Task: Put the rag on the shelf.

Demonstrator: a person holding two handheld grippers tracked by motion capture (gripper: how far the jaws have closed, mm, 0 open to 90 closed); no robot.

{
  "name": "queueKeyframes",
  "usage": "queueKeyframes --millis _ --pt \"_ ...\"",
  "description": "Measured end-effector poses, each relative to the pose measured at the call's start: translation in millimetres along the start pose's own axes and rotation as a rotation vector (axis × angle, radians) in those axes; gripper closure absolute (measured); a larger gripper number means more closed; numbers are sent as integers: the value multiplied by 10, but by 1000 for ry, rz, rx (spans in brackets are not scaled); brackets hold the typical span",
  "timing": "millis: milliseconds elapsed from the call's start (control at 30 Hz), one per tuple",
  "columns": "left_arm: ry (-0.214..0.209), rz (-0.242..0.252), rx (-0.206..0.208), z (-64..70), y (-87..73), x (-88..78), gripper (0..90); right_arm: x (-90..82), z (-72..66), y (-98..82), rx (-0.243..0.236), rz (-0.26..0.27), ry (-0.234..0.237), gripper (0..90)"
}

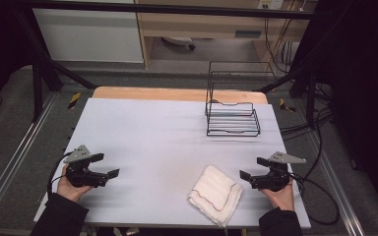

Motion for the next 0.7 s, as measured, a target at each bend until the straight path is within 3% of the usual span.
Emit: queueKeyframes --millis 333,700 --pt "0 -2 -6 23 11 13 63 7 -5 -13 -2 -13 -4 6" --pt "-20 -18 0 137 15 73 72 88 -92 -5 -25 -38 2 17"
Point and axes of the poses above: each handheld gripper's, and its own axes: x roughly forward along the jaws, y roughly out of its top, z roughly to its right, the point moved 7 cm from there along x, roughly forward along the jaws, and after that the axes turned 15 degrees about z, right-handed, at the moved point
